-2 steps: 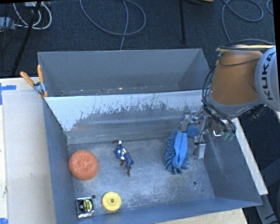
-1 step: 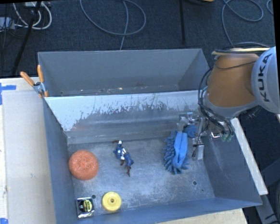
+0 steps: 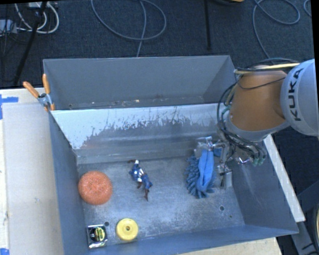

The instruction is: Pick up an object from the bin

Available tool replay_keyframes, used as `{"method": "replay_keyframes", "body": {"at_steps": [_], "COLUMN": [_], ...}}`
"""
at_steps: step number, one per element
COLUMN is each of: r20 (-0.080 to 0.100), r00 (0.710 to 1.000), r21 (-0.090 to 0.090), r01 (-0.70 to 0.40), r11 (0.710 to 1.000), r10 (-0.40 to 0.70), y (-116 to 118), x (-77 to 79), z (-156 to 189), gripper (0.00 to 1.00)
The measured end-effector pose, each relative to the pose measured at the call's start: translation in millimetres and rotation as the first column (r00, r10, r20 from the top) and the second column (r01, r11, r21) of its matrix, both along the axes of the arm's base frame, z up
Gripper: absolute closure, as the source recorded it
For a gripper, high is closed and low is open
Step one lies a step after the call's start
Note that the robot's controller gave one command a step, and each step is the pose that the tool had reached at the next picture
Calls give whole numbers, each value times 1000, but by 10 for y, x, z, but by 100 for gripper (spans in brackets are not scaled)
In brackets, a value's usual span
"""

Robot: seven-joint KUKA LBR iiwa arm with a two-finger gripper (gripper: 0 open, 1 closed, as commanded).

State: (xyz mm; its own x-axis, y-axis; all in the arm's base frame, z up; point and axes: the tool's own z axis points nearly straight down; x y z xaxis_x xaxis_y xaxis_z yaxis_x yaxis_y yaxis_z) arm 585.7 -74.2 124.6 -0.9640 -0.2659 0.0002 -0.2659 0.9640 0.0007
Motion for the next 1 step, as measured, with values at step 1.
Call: {"method": "replay_keyframes", "body": {"at_steps": [1], "r20": [3], "r00": [991], "r21": [1], "r01": [-135], "r11": [991], "r10": [135], "y": [121], "x": [207], "z": [-304], "gripper": [100]}}
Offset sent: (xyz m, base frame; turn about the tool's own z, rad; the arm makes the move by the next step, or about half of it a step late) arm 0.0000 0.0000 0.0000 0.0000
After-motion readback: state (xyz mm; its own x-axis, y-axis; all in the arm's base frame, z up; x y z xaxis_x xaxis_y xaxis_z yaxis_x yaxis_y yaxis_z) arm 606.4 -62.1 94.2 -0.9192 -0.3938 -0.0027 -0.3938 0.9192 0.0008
